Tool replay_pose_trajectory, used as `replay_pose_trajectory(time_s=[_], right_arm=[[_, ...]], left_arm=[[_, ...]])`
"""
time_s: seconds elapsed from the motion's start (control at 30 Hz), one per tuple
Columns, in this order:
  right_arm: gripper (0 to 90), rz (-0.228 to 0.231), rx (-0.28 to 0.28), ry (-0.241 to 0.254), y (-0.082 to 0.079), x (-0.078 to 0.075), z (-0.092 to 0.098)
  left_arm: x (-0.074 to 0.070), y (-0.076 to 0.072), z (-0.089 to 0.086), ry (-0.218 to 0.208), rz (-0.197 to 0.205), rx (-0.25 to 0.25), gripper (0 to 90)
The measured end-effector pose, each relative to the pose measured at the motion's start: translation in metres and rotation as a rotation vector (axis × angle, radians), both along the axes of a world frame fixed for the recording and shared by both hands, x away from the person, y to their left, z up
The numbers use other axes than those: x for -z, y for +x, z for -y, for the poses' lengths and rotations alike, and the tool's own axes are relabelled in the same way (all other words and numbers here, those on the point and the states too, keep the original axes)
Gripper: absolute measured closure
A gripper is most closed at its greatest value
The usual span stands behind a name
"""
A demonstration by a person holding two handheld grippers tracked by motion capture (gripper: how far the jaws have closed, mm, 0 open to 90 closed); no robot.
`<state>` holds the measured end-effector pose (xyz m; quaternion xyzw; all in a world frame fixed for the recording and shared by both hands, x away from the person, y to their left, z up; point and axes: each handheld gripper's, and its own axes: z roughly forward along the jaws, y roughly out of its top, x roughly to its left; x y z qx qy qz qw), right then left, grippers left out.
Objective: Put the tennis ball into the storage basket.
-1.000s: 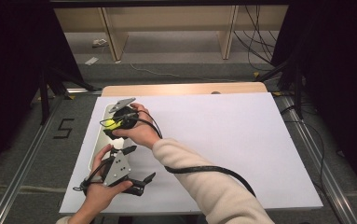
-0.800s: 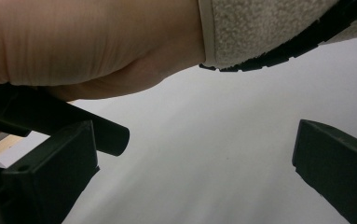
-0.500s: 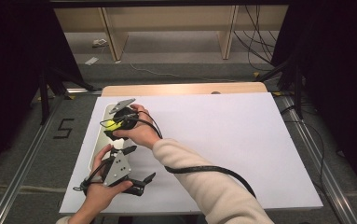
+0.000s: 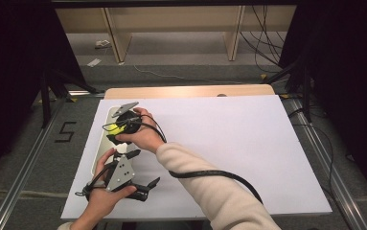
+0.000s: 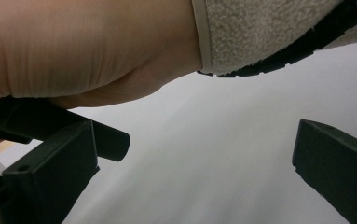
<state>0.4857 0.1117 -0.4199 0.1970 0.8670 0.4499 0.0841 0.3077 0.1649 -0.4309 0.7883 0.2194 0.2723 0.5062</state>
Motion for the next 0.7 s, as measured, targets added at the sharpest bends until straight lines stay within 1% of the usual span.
replay_pose_trajectory(time_s=[0.43,0.5,0.67,0.7], right_arm=[[25.4,-0.007,-0.009,-0.012,0.0001,0.004,-0.0024],[25.3,-0.012,-0.015,-0.022,-0.0004,0.0037,-0.0024],[25.2,-0.008,-0.011,-0.013,-0.0007,0.0033,-0.0029],[25.1,-0.008,-0.007,-0.004,-0.0006,0.0027,-0.0028]], left_arm=[[0.0001,0.0002,0.0,0.006,0.002,0.003,0.0],[0.0001,0.0002,0.0,0.006,0.002,0.003,0.0],[0.0003,0.0002,0.0001,0.006,0.0,0.0,0.0],[0.0004,0.0002,0.0001,0.007,0.0,0.0,0.0]])
